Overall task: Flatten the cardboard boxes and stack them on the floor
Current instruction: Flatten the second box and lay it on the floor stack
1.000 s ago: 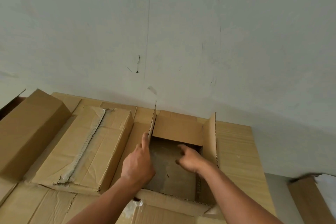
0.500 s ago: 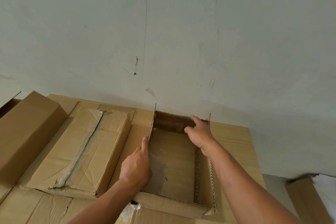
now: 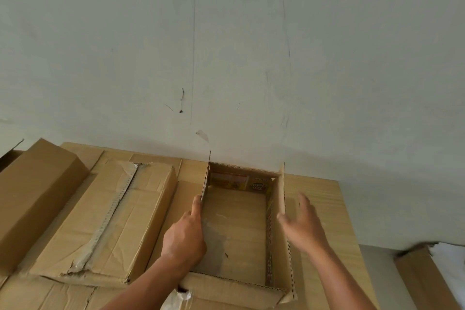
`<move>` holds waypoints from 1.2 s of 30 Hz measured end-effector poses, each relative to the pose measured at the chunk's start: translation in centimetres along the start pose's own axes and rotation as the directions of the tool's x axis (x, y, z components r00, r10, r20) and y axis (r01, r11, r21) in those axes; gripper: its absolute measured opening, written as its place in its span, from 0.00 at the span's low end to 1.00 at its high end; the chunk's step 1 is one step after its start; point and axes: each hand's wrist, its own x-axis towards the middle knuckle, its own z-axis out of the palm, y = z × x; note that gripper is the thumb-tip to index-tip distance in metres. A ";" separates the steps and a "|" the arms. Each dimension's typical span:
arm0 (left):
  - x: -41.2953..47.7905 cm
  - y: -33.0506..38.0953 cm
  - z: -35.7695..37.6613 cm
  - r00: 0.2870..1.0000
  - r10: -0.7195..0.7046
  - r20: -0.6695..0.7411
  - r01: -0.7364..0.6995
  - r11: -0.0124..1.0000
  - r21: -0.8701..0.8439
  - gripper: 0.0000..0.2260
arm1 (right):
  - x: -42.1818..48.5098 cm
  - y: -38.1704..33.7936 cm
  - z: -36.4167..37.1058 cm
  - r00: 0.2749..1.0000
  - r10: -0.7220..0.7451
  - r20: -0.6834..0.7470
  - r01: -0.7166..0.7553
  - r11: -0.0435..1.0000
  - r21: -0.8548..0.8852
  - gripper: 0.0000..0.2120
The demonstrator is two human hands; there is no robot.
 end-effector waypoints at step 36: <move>-3.4 9.0 1.1 0.891 0.302 0.340 -0.041 0.797 -0.602 0.26 | -3.8 4.5 -3.2 0.998 0.055 -0.018 -0.031 0.766 0.642 0.19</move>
